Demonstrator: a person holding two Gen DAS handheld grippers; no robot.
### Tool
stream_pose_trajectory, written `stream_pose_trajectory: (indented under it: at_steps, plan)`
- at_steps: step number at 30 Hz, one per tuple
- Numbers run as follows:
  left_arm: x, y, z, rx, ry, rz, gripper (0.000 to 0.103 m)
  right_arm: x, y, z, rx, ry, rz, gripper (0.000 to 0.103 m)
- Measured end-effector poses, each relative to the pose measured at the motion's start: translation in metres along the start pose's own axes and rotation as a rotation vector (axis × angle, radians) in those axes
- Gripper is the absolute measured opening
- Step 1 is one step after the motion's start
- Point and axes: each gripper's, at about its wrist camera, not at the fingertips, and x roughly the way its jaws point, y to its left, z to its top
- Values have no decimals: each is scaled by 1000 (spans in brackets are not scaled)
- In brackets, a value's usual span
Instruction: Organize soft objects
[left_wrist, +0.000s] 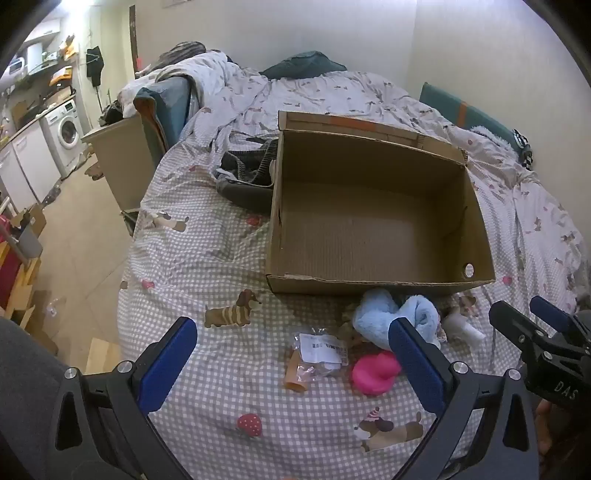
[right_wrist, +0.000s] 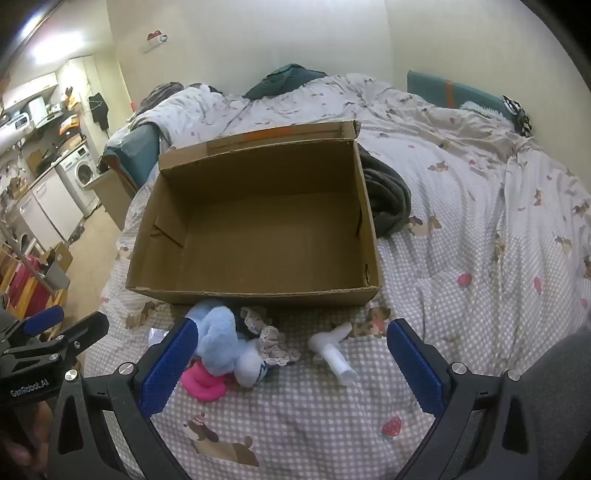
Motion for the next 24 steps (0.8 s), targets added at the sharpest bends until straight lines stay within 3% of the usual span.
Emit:
stream_pose_trajectory:
  at_steps: [24]
  plan:
    - [-1,8,2,-7,9,-9,103,1,1,0,-9,-3,-12,103]
